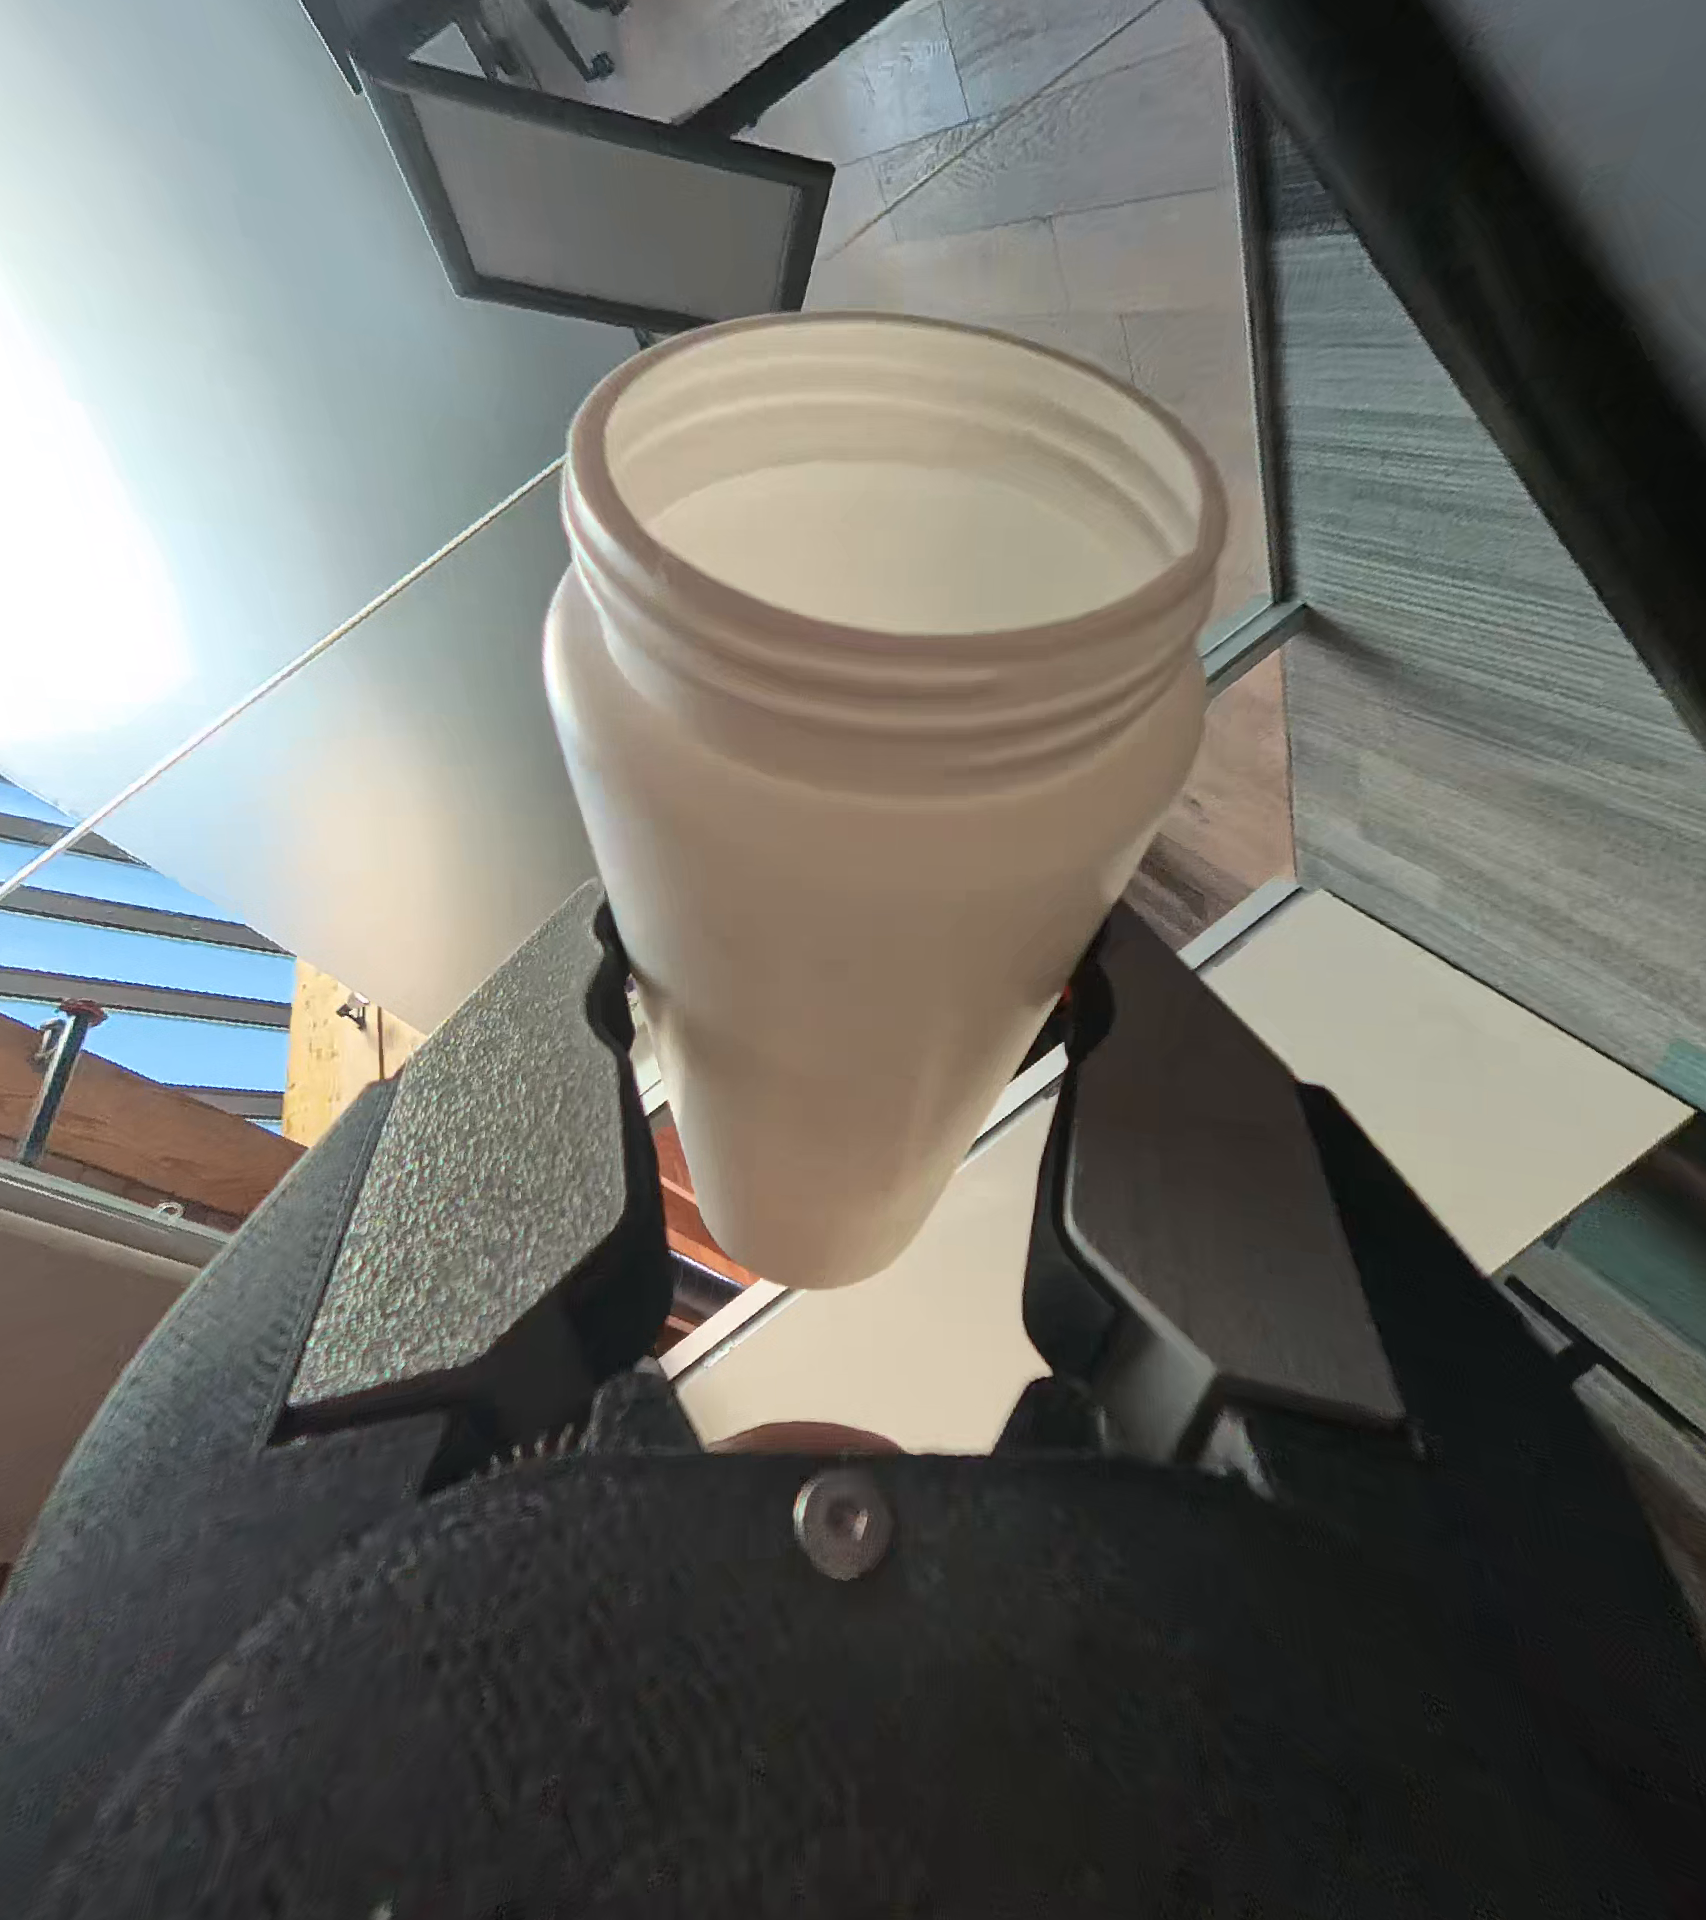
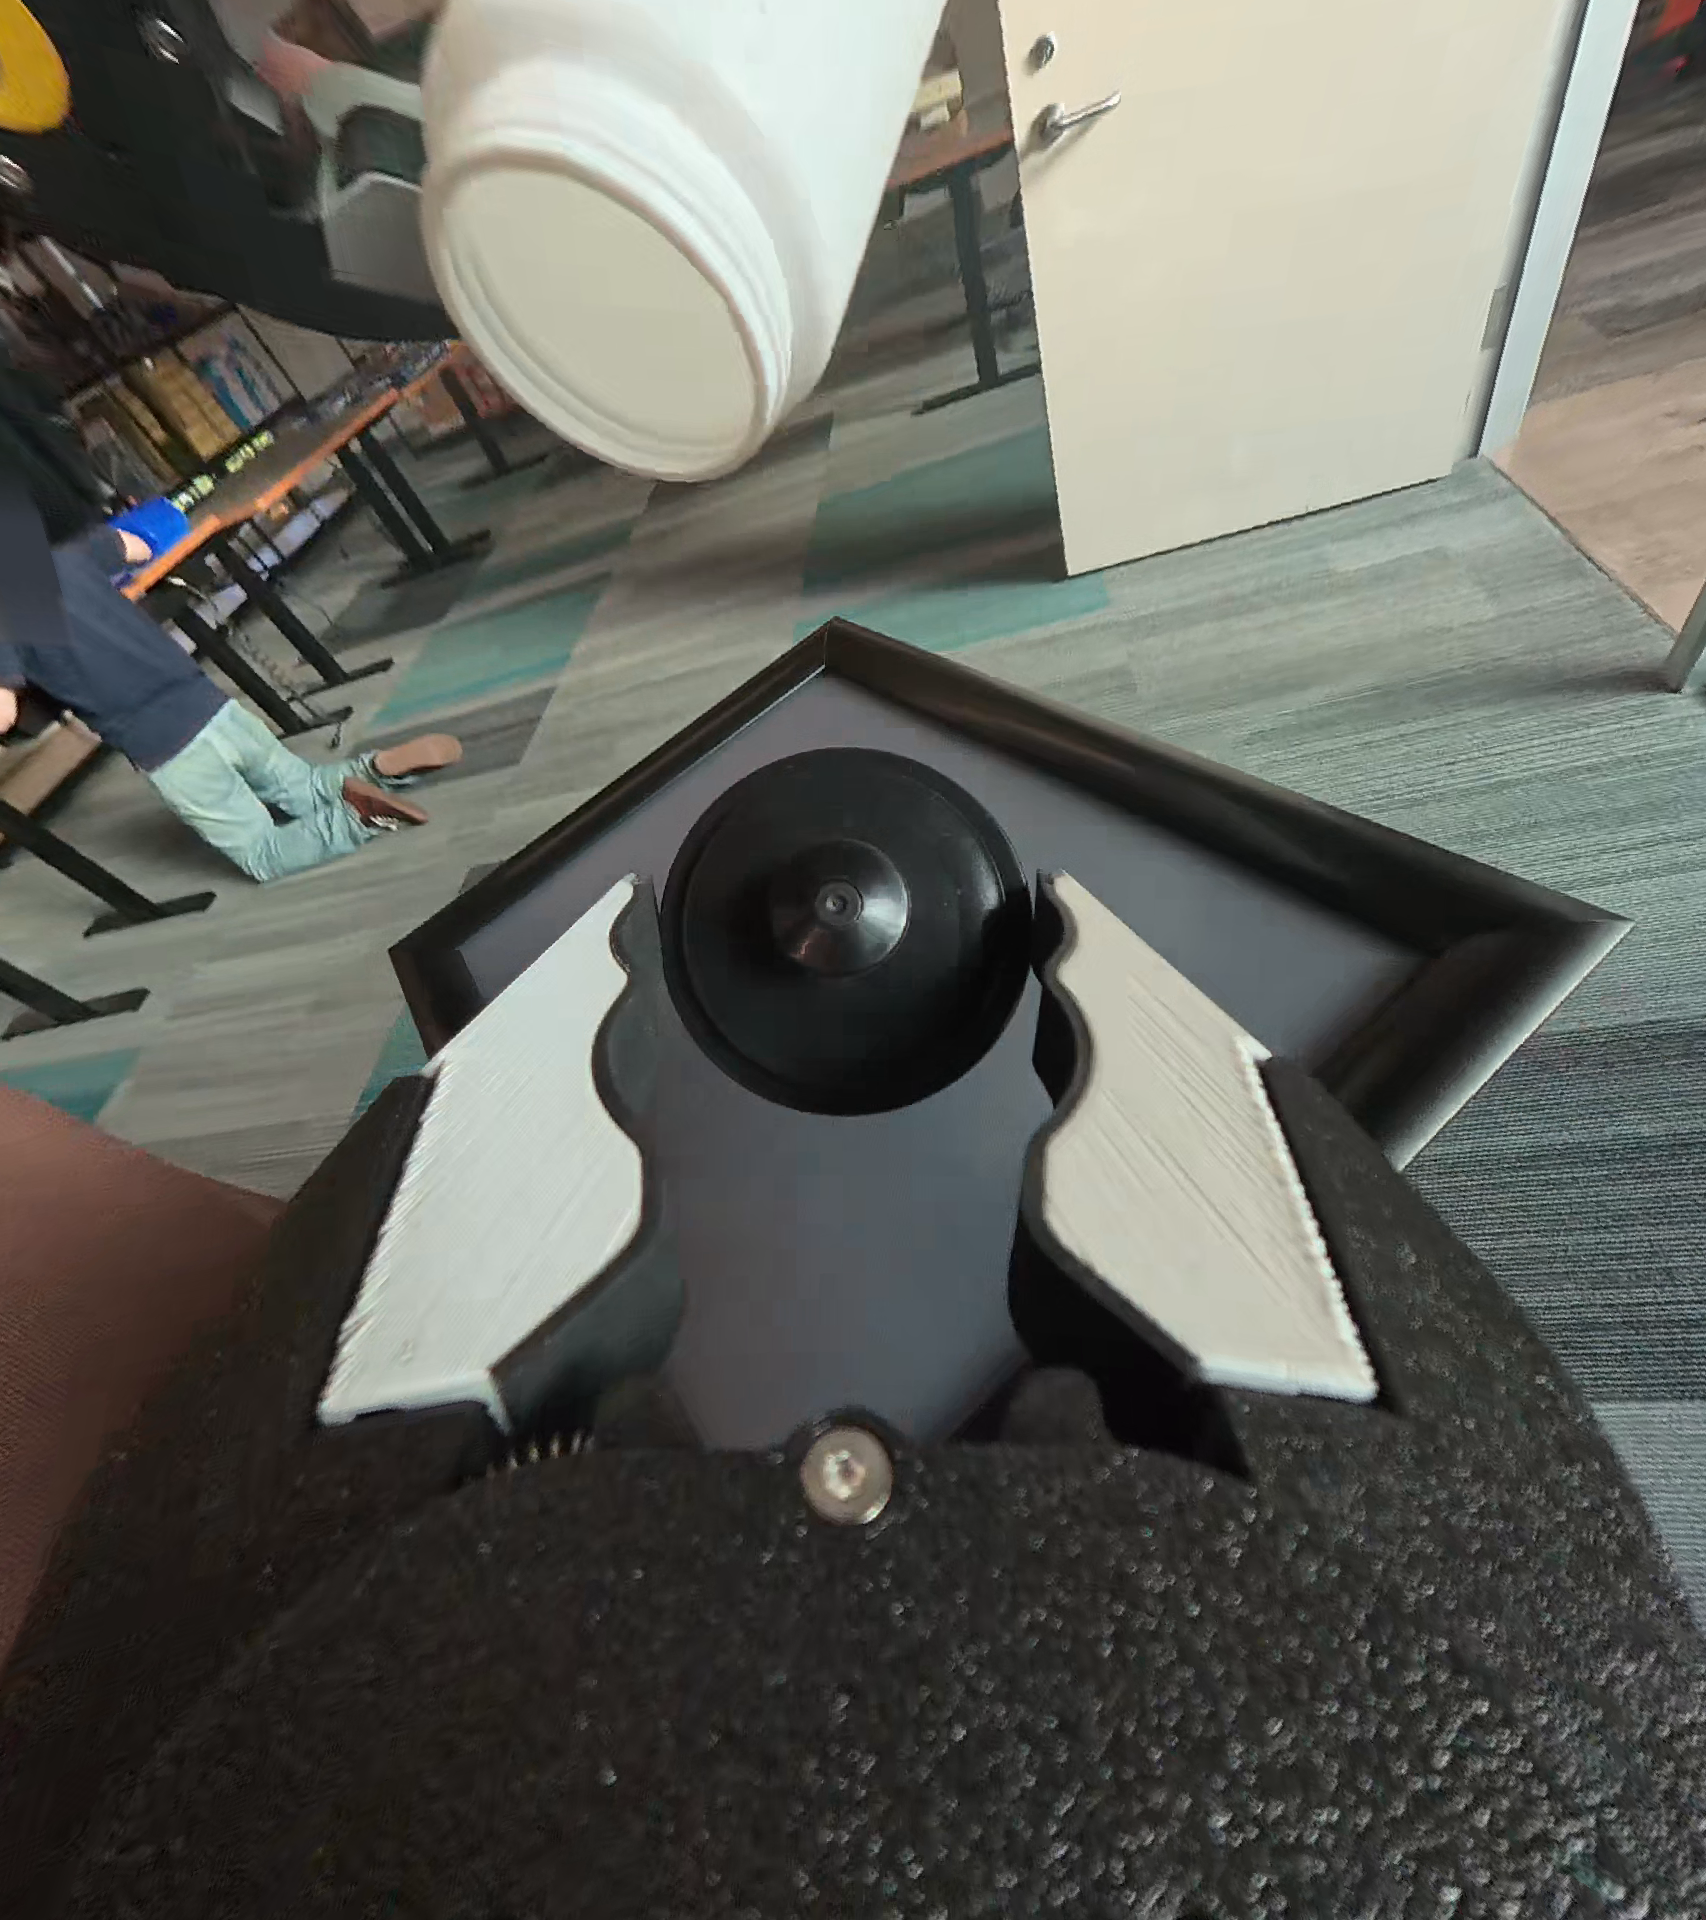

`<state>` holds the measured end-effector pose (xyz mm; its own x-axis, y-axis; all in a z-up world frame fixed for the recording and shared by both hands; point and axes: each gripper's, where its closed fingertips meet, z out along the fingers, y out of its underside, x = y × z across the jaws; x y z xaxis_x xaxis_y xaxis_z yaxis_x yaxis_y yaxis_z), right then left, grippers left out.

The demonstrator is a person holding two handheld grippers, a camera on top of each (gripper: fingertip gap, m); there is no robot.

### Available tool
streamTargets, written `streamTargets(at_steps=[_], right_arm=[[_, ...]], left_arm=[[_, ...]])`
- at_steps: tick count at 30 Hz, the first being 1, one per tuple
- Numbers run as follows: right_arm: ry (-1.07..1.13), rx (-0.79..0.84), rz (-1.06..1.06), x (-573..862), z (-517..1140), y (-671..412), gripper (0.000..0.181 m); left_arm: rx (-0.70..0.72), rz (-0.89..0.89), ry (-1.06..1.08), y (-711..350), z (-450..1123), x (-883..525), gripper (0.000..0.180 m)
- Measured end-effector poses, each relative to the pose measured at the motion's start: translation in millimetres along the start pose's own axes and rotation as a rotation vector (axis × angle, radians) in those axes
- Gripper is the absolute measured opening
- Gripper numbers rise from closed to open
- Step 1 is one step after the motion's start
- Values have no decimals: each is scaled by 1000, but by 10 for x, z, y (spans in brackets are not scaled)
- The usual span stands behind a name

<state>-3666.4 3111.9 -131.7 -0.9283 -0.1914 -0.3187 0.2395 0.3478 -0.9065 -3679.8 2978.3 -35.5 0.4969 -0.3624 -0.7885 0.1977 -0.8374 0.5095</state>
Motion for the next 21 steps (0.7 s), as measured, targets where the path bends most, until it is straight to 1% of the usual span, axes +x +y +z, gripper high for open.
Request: streamTargets(at_steps=[2,3,6,10,12,13,15,16,18,19,20,21], right_arm=[[-24,-11,31,-41,-16,34,70],[-30,-41,30,-63,0,86,70],[9,-203,-56,-86,110,325,70],[28,-409,-153,-129,296,589,70],[33,-470,-172,-100,369,674,64],[30,-463,-180,-106,384,640,62],[26,-355,-214,-168,371,370,60],[30,-256,-257,-216,339,146,60],[34,-11,-399,-390,201,-362,52],[35,115,-491,-519,107,-596,45],[57,224,-585,-635,17,-789,31],[108,308,-670,-713,-52,-939,13]], left_arm=[[-7,18,-19,56,81,-51,85],[2,8,-30,89,100,-98,85],[2,-37,-113,228,75,-300,84],[35,-10,-215,155,9,-398,85],[44,19,-242,91,7,-383,84],[50,31,-251,68,4,-378,85],[53,52,-270,61,-4,-386,85],[50,55,-287,76,-13,-411,85],[48,61,-342,107,-50,-510,85],[53,63,-378,114,-80,-575,85],[54,56,-393,125,-99,-617,85],[52,35,-387,138,-101,-633,85]])
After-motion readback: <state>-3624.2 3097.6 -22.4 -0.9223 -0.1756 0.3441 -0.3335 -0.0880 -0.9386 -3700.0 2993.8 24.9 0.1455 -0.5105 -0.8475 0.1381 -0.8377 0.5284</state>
